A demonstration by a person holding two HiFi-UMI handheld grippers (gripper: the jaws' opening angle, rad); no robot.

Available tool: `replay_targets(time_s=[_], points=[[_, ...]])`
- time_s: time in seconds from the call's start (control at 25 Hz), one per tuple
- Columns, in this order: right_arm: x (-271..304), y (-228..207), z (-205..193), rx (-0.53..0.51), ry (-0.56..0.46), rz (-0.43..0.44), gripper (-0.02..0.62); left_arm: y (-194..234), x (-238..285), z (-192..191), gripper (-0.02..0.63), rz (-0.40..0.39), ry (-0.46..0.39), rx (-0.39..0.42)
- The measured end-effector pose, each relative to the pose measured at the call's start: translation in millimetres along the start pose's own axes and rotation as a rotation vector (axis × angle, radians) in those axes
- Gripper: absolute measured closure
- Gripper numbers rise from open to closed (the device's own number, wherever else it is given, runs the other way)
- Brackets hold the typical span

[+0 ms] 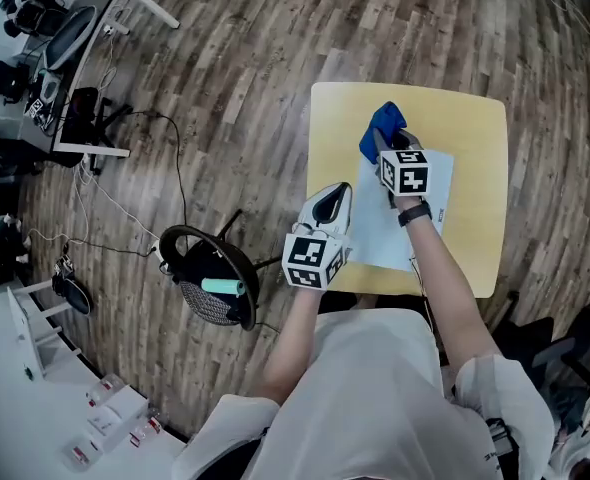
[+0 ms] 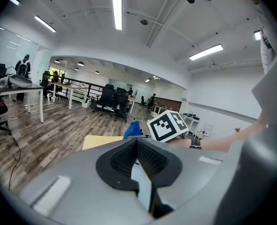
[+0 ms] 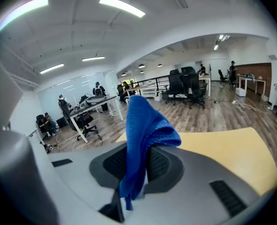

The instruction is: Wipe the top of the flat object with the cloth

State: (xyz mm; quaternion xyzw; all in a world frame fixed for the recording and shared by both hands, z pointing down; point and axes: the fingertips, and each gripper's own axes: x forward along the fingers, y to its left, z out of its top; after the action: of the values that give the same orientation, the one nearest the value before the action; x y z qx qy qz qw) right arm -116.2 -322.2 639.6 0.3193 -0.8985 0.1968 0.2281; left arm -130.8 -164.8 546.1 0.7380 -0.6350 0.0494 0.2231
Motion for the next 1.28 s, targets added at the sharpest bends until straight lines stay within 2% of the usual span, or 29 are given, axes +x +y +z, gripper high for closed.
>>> replay_targets(time_s=[0.4, 0.52, 0.76, 0.84, 0.96, 1.28], points=[[-81, -119, -35, 0.030, 0.010, -0.226, 0.535, -38, 24, -5, 0.597, -0.085, 0.020, 0.021], [-107, -153, -46, 0.068, 0.013, -0.292, 0.535, -47, 27, -6, 0.597, -0.103, 0.021, 0.027], [-137, -183, -48, 0.086, 0.014, -0.364, 0.535, -54, 23, 1, 0.597, -0.121, 0.015, 0.047], [-136, -179, -37, 0.095, -0.003, -0.351, 0.535, -51, 20, 3, 0.597, -0.111, 0.008, 0.045], [-124, -148, -15, 0.104, -0.038, -0.272, 0.535, -42, 13, 3, 0.597, -0.088, 0.000, 0.036], [-56, 2, 20, 0.077, -0.055, 0.053, 0.535, -15, -19, 1, 0.597, -0.008, -0.020, 0.013]])
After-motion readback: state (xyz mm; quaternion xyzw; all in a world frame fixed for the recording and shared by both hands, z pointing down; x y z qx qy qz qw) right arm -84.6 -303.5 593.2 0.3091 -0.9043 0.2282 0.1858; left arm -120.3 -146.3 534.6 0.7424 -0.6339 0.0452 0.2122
